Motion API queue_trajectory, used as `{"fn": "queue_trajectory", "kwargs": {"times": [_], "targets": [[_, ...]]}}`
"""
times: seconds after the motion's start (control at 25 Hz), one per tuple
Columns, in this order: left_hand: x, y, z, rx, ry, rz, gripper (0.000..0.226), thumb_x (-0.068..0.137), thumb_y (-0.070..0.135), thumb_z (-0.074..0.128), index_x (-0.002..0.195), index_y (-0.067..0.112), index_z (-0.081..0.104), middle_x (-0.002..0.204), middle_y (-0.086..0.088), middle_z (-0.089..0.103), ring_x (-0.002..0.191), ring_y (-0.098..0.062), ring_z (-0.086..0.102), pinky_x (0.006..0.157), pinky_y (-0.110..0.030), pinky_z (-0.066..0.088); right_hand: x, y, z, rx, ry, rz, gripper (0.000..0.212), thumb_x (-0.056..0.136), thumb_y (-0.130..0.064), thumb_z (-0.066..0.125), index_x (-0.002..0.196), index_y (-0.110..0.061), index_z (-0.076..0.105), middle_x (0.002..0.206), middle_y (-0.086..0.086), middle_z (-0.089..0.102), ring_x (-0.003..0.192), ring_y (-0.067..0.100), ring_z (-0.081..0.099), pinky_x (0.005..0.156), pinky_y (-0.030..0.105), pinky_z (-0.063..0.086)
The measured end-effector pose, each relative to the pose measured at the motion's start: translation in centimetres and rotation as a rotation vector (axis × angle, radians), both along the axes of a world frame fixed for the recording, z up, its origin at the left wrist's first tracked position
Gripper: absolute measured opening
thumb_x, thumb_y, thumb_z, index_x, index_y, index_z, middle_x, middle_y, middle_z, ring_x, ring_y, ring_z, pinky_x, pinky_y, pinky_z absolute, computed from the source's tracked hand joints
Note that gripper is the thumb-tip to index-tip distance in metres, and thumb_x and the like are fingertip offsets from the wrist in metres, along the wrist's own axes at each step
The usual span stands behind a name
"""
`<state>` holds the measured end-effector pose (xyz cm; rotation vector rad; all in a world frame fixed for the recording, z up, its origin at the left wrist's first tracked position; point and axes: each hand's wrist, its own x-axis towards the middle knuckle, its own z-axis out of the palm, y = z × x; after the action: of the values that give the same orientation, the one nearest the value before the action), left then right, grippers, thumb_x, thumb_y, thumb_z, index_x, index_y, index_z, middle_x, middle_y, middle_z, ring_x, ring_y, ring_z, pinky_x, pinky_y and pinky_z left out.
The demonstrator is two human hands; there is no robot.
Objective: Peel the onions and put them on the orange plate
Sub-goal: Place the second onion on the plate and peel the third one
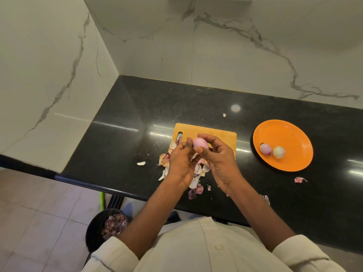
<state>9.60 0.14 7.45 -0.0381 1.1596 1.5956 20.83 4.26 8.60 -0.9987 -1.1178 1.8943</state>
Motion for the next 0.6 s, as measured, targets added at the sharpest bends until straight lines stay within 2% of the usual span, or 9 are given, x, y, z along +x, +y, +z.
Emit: {"fn": "queue_trajectory", "kwargs": {"times": [0.12, 0.2, 0.24, 0.32, 0.36, 0.48, 0.56, 0.6], "targets": [[-0.8, -0.4, -0.4, -0.015, -0.184, -0.025, 0.028, 0.105, 0.032, 0.06, 0.114, 0.007, 0.065, 0.117, -0.025, 0.072, 0.091, -0.03, 0.074, 0.079, -0.037, 0.063, 0.4, 0.0, -0.3, 0.25, -0.237, 0.009, 0.054, 0.074, -0.014, 0.092, 0.122, -0.026, 0.07, 0.123, -0.008, 0.072, 0.112, 0.022, 0.066, 0.092, 0.038, 0.061], [-1.2, -0.4, -0.4, 0.008, -0.294, -0.095, 0.046, 0.106, 0.045, 0.056, 0.125, 0.004, 0.063, 0.133, -0.032, 0.066, 0.108, -0.036, 0.064, 0.075, -0.035, 0.064, 0.5, 0.2, -0.7, 0.351, -0.33, 0.023, 0.055, 0.074, -0.01, 0.092, 0.12, -0.028, 0.069, 0.122, -0.012, 0.069, 0.111, 0.02, 0.065, 0.089, 0.041, 0.06], [-1.3, -0.3, -0.3, 0.019, -0.314, -0.12, 0.048, 0.109, 0.046, 0.052, 0.126, 0.003, 0.065, 0.135, -0.034, 0.065, 0.113, -0.037, 0.059, 0.071, -0.032, 0.064, 0.6, 0.2, -0.8, 0.389, -0.357, 0.03, 0.055, 0.073, -0.009, 0.093, 0.119, -0.027, 0.069, 0.121, -0.014, 0.069, 0.112, 0.016, 0.064, 0.088, 0.039, 0.059], [-1.2, -0.2, -0.1, 0.039, -0.305, -0.115, 0.033, 0.113, 0.031, 0.05, 0.112, 0.008, 0.074, 0.124, -0.03, 0.071, 0.111, -0.036, 0.061, 0.061, -0.025, 0.06, 0.5, 0.5, -0.8, 0.454, -0.384, 0.05, 0.053, 0.072, -0.01, 0.094, 0.117, -0.024, 0.071, 0.12, -0.014, 0.067, 0.113, 0.011, 0.064, 0.088, 0.037, 0.056], [-1.2, -0.2, 0.0, 0.056, -0.287, -0.107, 0.031, 0.112, 0.025, 0.052, 0.106, 0.008, 0.076, 0.119, -0.027, 0.072, 0.109, -0.035, 0.064, 0.061, -0.023, 0.059, 0.5, 0.6, -0.7, 0.471, -0.381, 0.057, 0.051, 0.072, -0.011, 0.094, 0.116, -0.022, 0.073, 0.119, -0.013, 0.067, 0.114, 0.011, 0.064, 0.088, 0.038, 0.056], [-1.5, -0.1, -0.3, 0.089, -0.232, -0.09, 0.029, 0.102, 0.024, 0.063, 0.116, 0.0, 0.072, 0.127, -0.026, 0.066, 0.104, -0.031, 0.07, 0.074, -0.028, 0.066, 0.6, 0.8, -0.8, 0.502, -0.375, -0.001, 0.034, 0.074, -0.01, 0.093, 0.101, -0.017, 0.075, 0.115, -0.011, 0.07, 0.113, 0.011, 0.066, 0.09, 0.04, 0.059], [-1.5, -0.1, -0.4, 0.068, -0.201, -0.06, 0.028, 0.094, 0.023, 0.068, 0.112, 0.002, 0.072, 0.121, -0.023, 0.069, 0.094, -0.027, 0.073, 0.075, -0.031, 0.067, 0.6, 0.7, -1.0, 0.479, -0.394, -0.06, 0.024, 0.076, -0.009, 0.091, 0.089, -0.014, 0.071, 0.111, -0.011, 0.073, 0.111, 0.009, 0.068, 0.09, 0.042, 0.06], [-1.4, -0.1, -0.3, 0.067, -0.187, -0.057, 0.028, 0.09, 0.023, 0.07, 0.11, 0.003, 0.073, 0.116, -0.021, 0.071, 0.093, -0.026, 0.073, 0.076, -0.032, 0.067, 0.6, 0.6, -1.0, 0.431, -0.377, -0.091, 0.022, 0.078, -0.009, 0.089, 0.088, -0.011, 0.07, 0.11, -0.009, 0.074, 0.11, 0.01, 0.07, 0.091, 0.042, 0.061]]}}
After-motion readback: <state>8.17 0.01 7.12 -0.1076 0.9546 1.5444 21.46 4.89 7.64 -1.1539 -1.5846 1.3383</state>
